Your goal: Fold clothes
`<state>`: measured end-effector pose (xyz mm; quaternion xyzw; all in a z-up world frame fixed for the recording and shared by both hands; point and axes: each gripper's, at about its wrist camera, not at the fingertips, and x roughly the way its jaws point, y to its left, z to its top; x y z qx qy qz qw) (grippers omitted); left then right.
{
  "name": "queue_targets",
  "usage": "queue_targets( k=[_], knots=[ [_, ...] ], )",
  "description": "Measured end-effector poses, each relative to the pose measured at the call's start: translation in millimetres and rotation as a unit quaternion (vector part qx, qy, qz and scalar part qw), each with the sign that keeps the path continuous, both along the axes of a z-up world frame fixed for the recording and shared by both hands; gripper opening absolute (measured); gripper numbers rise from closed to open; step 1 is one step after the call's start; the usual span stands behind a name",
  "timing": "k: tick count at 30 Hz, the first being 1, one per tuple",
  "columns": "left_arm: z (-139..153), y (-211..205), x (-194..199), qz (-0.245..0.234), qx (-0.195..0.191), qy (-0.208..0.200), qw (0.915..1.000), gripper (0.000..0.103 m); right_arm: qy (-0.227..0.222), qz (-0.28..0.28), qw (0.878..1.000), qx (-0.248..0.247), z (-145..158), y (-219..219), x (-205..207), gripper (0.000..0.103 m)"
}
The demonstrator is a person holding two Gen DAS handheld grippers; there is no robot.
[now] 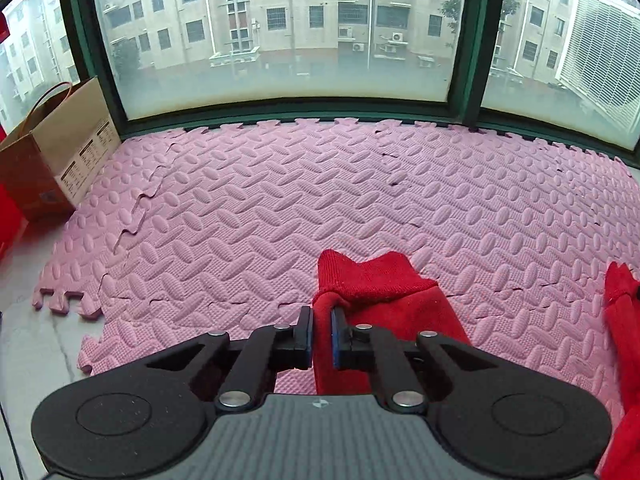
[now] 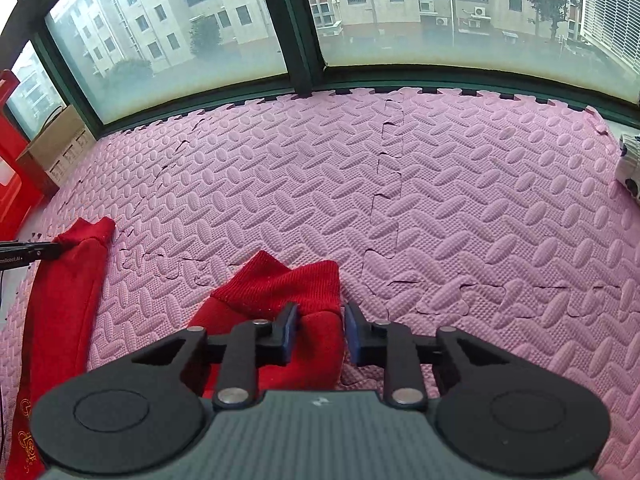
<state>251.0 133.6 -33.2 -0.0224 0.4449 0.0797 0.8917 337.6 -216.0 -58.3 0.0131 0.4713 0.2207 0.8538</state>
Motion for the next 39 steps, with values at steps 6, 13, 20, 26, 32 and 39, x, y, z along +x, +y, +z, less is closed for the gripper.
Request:
queue_targets(
  k=[6,13,20,26,32,39],
  knots=[
    [16,-16,-10,-0.014,0.0,-0.031,0.9994,0.027,0.005,-0.001,1.0,0.012,-5,-1,2,0.028],
    [21,-101,-10,-0.132,-0.092,-0.028,0.9866,0.027,-0.005,-0.007,1.0,0.018,-1,-1,2,0.027],
    [-12,-183,14,-0.193,-0.144,0.021,0.9702,0.041,-0.006,-0.02,0.999,0.031,0,-10,2,0.028],
    [-33,-206,20,-0.219,-0.147,0.046,0.9636,0.013,-0.014,-0.039,0.998,0.05,5,-29,-3,0.035],
    [-6,-207,19,-0.232,-0.117,-0.018,0.9655,0.009,-0.02,-0.052,0.997,0.052,8,-47,-15,0.035],
    [-8,-198,34,-0.226,-0.02,-0.042,0.973,0.011,-0.012,-0.019,0.998,0.054,2,-43,-40,0.035]
  ],
)
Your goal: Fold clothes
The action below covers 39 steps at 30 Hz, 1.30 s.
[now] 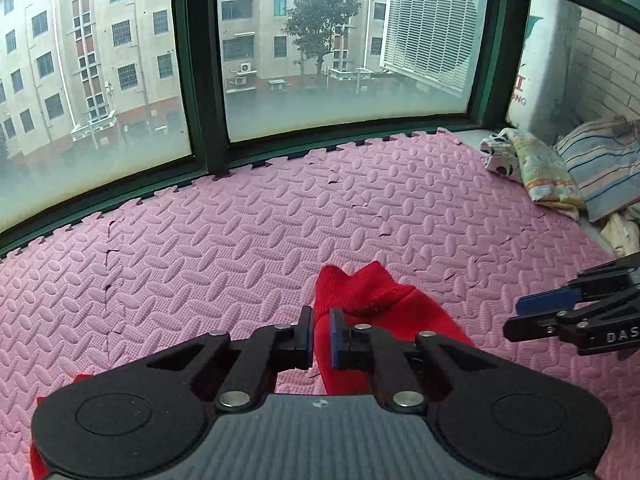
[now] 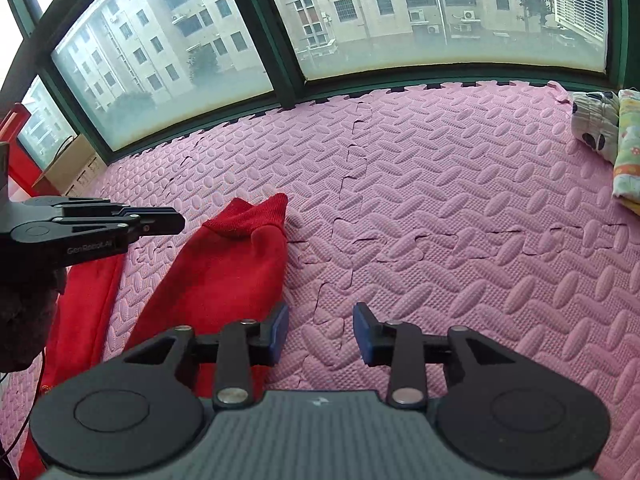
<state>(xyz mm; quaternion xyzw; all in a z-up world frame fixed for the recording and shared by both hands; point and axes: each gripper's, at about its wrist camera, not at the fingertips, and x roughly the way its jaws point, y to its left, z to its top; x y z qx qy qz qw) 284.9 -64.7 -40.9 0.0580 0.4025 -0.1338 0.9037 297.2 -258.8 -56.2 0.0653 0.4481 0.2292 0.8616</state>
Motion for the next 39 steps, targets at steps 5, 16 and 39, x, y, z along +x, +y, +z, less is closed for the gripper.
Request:
queue_targets(
  k=[5,16,39],
  knots=[
    [-7,24,-3,0.033,-0.015,0.034,0.9987,0.011,0.006,0.028,1.0,0.0,-6,7,-17,0.035],
    [15,41,-106,-0.033,-0.048,0.062,0.9964,0.015,-0.005,0.01,1.0,0.022,-12,33,28,0.035],
    [5,123,-183,0.082,-0.107,0.072,0.9883,0.038,-0.073,-0.047,0.991,-0.099,-6,48,31,0.028]
  ],
)
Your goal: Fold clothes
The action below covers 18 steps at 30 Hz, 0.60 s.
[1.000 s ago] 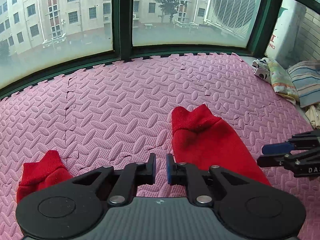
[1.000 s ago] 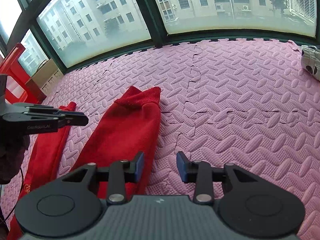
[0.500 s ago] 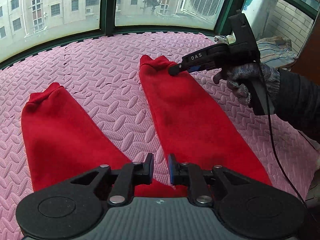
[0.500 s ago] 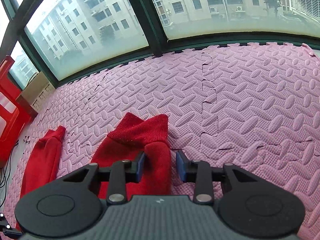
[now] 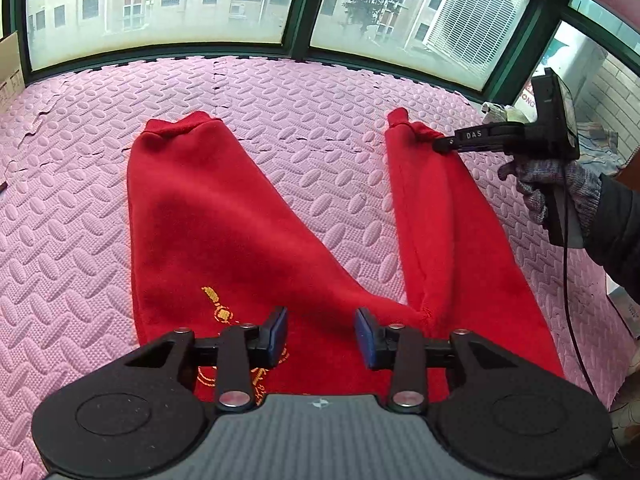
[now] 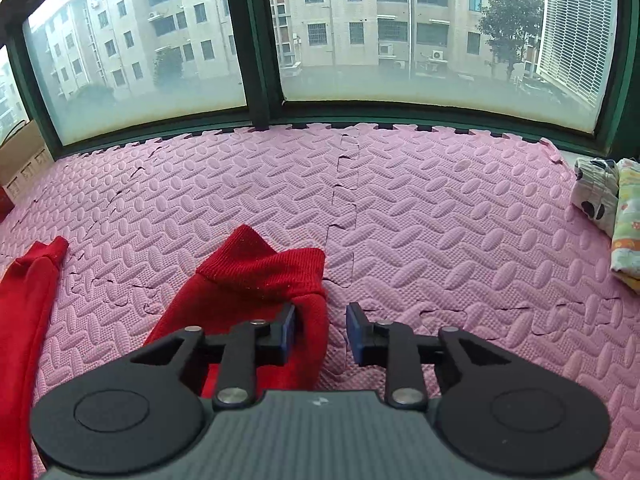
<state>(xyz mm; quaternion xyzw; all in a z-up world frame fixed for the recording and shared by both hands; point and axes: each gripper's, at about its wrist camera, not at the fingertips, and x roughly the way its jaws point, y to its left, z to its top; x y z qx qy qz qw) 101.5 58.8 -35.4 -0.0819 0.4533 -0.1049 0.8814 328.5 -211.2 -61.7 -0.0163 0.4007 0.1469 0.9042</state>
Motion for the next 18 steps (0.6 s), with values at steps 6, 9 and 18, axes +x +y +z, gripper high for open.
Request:
queue_targets(
  k=[6,9,18],
  knots=[
    [-9,19,31,0.025,0.023,0.0,0.9994,0.034,-0.013,0.043,0.999,-0.013,13,12,-17,0.042],
    [-13,21,43,0.023,0.025,-0.001,0.9994,0.034,-0.01,0.062,0.998,-0.016,12,20,-26,0.042],
    [-14,12,57,0.003,0.044,-0.023,0.9988,0.033,0.0,0.098,0.995,-0.033,1,35,-41,0.048]
  ],
)
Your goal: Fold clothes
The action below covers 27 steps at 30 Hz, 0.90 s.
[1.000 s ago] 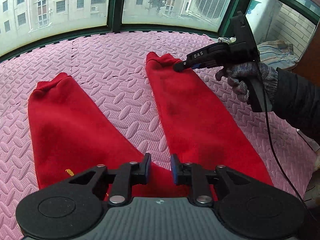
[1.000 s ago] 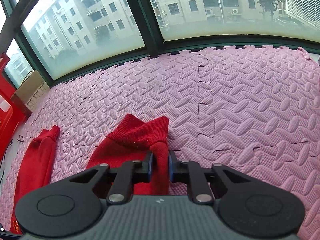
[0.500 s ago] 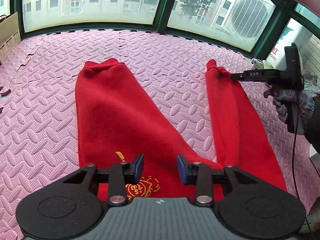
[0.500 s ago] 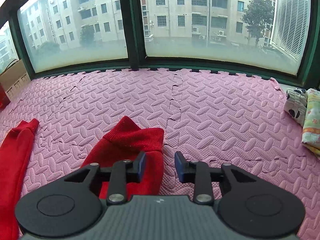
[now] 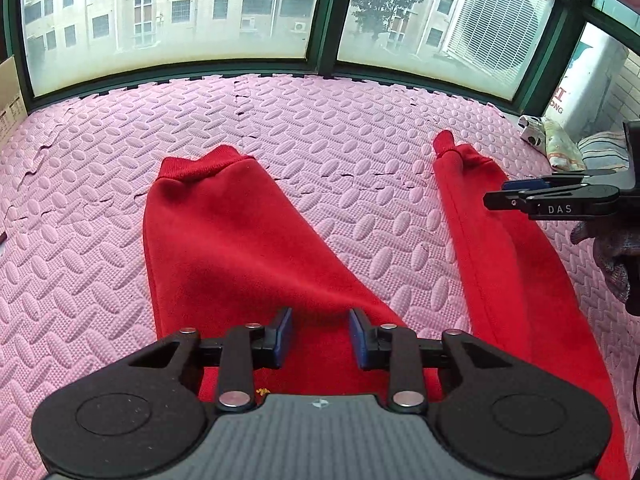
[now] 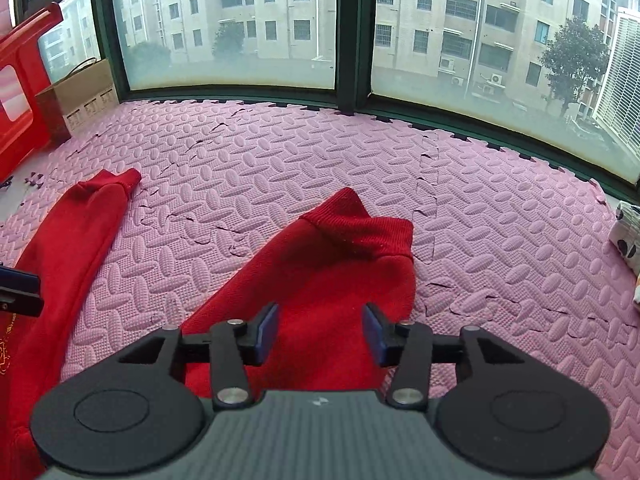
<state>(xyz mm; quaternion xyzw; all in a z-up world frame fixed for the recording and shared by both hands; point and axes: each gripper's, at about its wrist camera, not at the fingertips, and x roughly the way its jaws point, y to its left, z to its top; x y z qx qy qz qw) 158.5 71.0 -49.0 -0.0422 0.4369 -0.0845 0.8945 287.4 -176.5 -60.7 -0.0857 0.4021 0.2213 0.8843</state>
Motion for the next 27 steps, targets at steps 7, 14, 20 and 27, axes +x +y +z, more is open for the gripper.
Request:
queue_targets(
  k=[7,14,20,27],
  knots=[
    [-3,23,22,0.039,0.015,0.002,0.9991,0.033,0.01,0.003,1.0,-0.005,-8,1,-1,0.05],
    [-8,51,42,0.074,0.024,0.006,0.9969,0.033,0.012,0.001,1.0,-0.007,-10,-2,2,0.052],
    [-7,48,68,0.073,0.04,-0.007,0.9965,0.033,0.011,0.001,1.0,-0.01,-11,1,4,0.056],
    [4,39,61,0.061,0.027,-0.015,0.9976,0.033,0.012,0.021,1.0,-0.009,4,4,-10,0.057]
  ],
)
